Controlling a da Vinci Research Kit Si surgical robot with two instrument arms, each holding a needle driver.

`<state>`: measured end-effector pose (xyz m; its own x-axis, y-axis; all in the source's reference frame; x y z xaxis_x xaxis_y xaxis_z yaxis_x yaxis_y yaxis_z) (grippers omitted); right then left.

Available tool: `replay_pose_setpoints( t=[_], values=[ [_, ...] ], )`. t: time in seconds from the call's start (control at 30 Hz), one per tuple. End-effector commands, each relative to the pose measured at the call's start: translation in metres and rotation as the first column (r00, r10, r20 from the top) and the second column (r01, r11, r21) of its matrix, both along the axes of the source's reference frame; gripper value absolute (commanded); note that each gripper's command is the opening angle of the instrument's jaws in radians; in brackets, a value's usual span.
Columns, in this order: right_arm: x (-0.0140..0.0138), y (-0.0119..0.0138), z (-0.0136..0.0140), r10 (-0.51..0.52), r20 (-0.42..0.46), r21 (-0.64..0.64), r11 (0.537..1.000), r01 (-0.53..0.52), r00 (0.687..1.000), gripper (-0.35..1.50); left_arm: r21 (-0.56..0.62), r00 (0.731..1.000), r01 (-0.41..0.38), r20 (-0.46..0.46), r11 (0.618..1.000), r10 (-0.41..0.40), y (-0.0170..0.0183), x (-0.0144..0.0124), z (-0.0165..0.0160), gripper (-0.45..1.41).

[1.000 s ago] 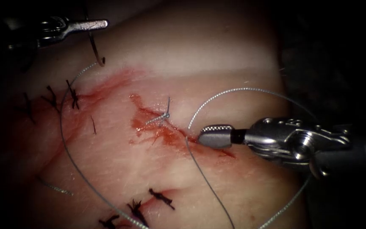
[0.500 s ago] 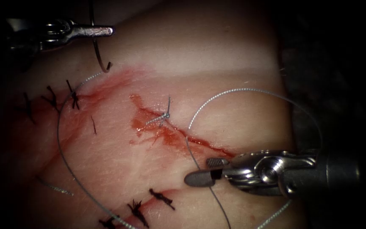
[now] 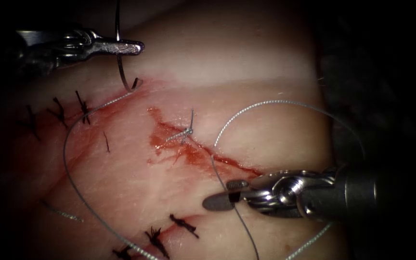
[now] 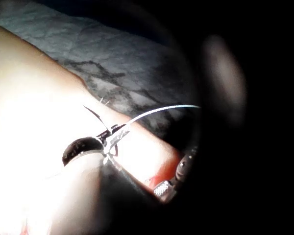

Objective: Wound Closure

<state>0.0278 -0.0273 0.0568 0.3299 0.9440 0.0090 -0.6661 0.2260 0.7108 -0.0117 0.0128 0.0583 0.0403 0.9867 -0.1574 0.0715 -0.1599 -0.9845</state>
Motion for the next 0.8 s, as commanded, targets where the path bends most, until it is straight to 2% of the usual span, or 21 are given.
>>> replay_pose_setpoints(
  t=[0.03,0.17,0.27,0.4,0.6,0.63,0.7,0.73,0.8],
  values=[
    [0.0008,0.0002,-0.0005,0.004,-0.003,0.001,1.000,-0.004,1.000,0.73,0.001,1.000,0.002,-0.004,1.000,-0.002,0.0000,-0.0005,0.0006,-0.45],
    [0.0011,0.0005,-0.0004,0.032,0.008,-0.033,0.999,-0.032,0.999,0.71,0.001,1.000,-0.001,-0.013,1.000,0.001,0.0000,-0.0005,0.0006,-0.45],
    [0.0010,0.0000,0.0008,0.028,0.009,-0.045,0.999,-0.028,1.000,0.71,0.001,1.000,-0.002,-0.016,1.000,0.002,0.0000,-0.0005,0.0006,-0.45],
    [0.0009,-0.0007,0.0030,0.007,0.063,-0.066,0.998,-0.003,0.998,0.68,0.001,1.000,-0.003,-0.015,1.000,0.003,0.0000,-0.0005,0.0006,-0.45],
    [0.0005,-0.0008,0.0052,0.005,0.075,-0.082,0.997,0.002,0.997,0.65,-0.022,1.000,-0.006,-0.021,1.000,0.005,0.0000,-0.0006,0.0007,-0.45],
    [0.0005,-0.0007,0.0053,0.005,0.078,-0.082,0.997,0.002,0.997,0.39,-0.022,1.000,-0.008,-0.023,1.000,0.007,0.0000,-0.0006,0.0007,-0.45],
    [0.0004,-0.0005,0.0053,0.005,0.081,-0.081,0.997,0.002,0.997,-0.25,-0.022,1.000,-0.010,-0.026,1.000,0.009,0.0000,-0.0006,0.0007,-0.45],
    [0.0004,-0.0005,0.0052,0.004,0.083,-0.080,0.997,0.003,0.997,-0.35,-0.022,1.000,-0.010,-0.025,1.000,0.010,-0.0001,-0.0006,0.0007,-0.45],
    [0.0003,-0.0005,0.0046,0.002,0.081,-0.076,0.997,0.004,0.997,-0.35,-0.022,1.000,-0.011,-0.025,1.000,0.010,-0.0001,-0.0006,0.0007,-0.45]
  ],
)
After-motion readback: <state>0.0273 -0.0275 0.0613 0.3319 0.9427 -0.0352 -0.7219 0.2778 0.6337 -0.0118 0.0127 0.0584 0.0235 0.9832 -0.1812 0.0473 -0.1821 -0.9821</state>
